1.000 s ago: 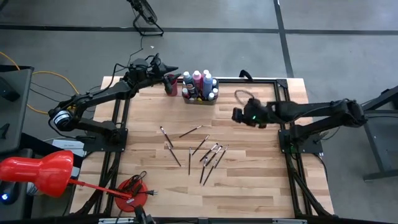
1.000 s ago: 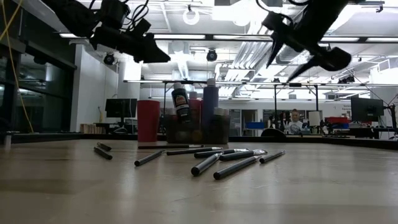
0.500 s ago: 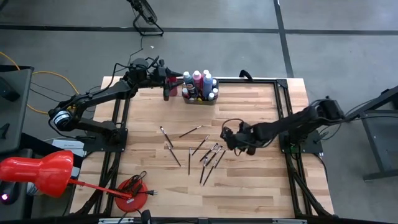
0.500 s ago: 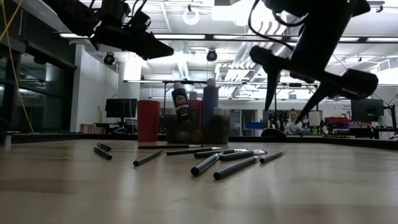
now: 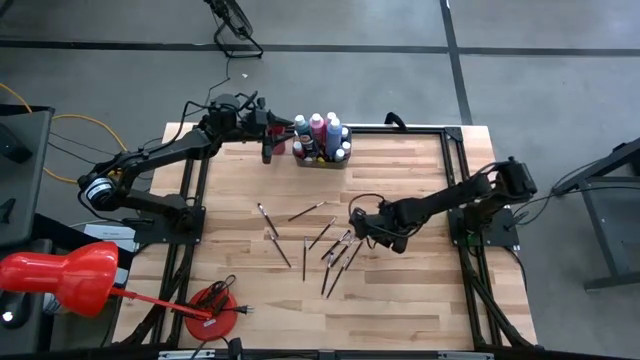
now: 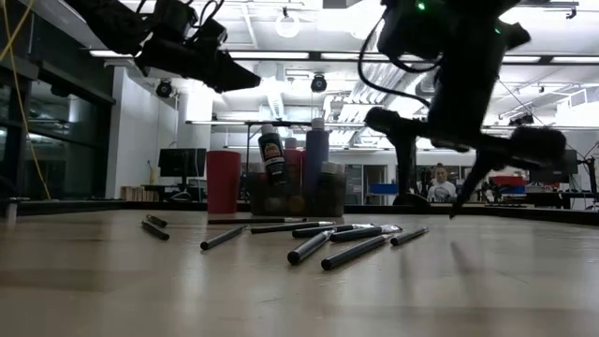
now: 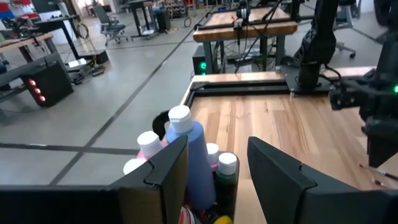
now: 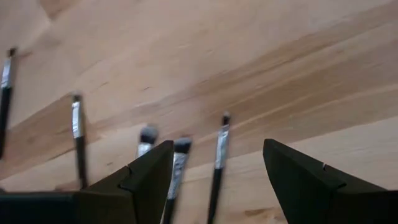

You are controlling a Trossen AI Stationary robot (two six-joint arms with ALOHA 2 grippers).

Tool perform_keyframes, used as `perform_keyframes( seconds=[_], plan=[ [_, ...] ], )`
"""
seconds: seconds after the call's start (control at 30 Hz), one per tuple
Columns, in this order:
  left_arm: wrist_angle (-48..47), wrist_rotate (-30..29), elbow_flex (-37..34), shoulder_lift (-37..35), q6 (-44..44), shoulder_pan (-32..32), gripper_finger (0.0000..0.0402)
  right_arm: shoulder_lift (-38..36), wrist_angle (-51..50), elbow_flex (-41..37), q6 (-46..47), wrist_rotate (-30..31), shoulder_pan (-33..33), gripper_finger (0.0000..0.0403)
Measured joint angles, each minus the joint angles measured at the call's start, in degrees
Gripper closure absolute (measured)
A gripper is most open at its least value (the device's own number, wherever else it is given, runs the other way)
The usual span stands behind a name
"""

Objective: Pick & Place Paint Supplies
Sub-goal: Put the black paint brush into the pink cup

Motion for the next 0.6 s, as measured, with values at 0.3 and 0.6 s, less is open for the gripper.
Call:
perform_keyframes(
  seconds=[0.3,0.6],
  plan=[
    [-1.86,-0.01,0.0,0.0,1.27,0.0,0.024,-0.02,-14.66,8.81,-5.5,-3.02,-3.68,0.016],
    [-2.06,0.3,0.0,0.0,1.27,-0.01,0.024,2.82,-18.55,8.84,-9.01,-8.3,-7.5,0.016]
  ],
)
